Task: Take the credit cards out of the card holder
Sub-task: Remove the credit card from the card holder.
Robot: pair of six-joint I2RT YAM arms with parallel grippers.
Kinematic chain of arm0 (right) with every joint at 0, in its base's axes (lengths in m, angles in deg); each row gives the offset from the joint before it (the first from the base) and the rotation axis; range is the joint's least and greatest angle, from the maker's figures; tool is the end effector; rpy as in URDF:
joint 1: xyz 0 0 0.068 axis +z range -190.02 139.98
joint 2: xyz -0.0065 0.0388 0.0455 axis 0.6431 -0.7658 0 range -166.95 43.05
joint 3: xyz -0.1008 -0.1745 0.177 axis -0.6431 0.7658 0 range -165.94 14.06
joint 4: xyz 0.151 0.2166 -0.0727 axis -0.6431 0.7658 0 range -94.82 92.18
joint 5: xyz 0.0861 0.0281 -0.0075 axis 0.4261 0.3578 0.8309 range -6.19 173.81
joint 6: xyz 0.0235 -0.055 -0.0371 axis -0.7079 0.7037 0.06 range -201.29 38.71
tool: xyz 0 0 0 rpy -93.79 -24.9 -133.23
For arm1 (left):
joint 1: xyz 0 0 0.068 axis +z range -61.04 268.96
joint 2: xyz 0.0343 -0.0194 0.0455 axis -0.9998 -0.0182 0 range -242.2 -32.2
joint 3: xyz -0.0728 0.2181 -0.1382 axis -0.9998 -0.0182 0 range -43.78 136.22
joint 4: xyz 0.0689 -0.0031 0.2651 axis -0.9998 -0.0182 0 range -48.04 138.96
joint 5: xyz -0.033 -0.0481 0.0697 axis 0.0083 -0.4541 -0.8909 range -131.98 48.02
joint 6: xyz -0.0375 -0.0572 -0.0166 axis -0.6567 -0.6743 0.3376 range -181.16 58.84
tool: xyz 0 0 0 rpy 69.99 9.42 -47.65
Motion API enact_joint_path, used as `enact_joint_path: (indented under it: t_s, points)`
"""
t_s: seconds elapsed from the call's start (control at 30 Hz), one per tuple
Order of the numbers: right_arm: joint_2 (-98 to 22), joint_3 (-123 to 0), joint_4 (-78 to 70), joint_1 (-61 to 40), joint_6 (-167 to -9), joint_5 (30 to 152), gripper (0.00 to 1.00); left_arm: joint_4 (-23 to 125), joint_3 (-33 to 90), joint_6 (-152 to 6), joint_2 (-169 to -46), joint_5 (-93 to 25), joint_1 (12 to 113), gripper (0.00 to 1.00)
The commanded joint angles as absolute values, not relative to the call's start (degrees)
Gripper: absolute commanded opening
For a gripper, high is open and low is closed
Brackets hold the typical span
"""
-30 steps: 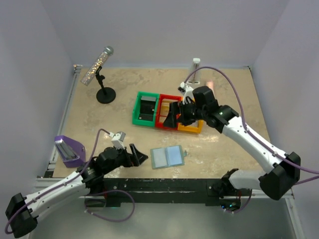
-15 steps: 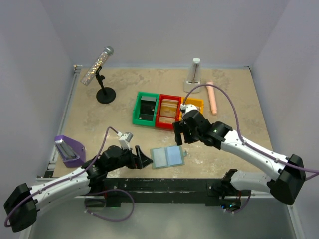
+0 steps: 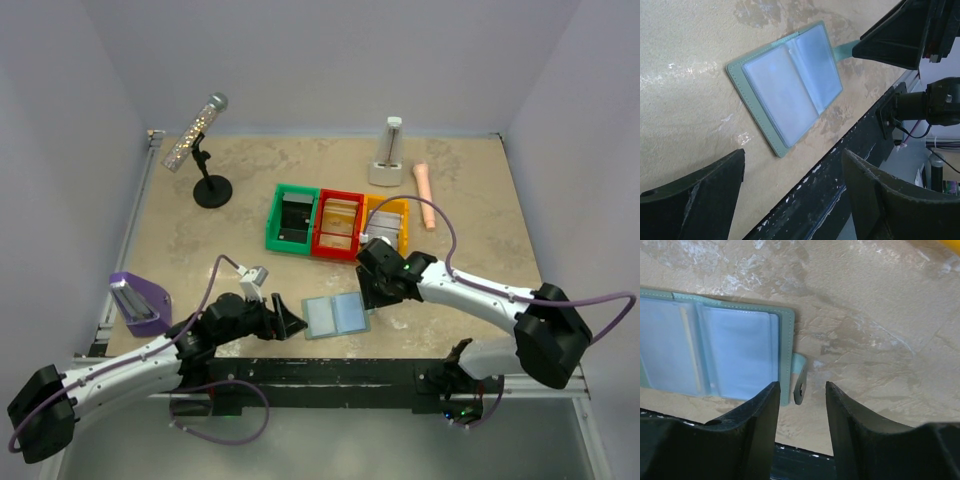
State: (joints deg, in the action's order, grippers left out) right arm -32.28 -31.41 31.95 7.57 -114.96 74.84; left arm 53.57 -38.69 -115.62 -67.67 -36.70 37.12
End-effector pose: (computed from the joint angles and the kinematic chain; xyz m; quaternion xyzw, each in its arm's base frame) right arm 0.1820 0.1860 0.1676 -0.1026 0.9710 0.0733 0.2031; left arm 0.1073 -0.1450 0.1280 0.0051 0.8465 -0.4483 0.2872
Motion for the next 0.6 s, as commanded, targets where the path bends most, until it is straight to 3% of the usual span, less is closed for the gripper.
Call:
enact_joint_path:
  t_s: [0.0, 0.17, 0.2, 0.27, 0.57]
  points:
    - [-33.06, -30.68, 27.88, 7.62, -116.79, 77.12, 0.43, 57.57, -38.77, -116.0, -69.55, -35.74, 36.84, 0.82]
    - [-33.94, -29.97, 27.35, 7.7, -116.8, 78.36, 0.27, 59.6, -37.72, -116.27, -71.4, -35.39, 36.75, 0.78]
    - [-33.51, -29.62, 27.26, 7.7, -116.97, 78.45, 0.15, 59.95, -37.54, -116.36, -71.84, -35.3, 36.75, 0.77]
    - [-32.71, -29.1, 27.69, 7.7, -117.32, 78.1, 0.01, 61.35, -37.1, -116.79, -72.8, -35.13, 36.66, 0.76]
    - [-27.44, -25.58, 28.23, 7.79, -118.73, 79.15, 0.0, 65.14, -31.74, -117.41, -83.16, -36.26, 34.82, 0.75]
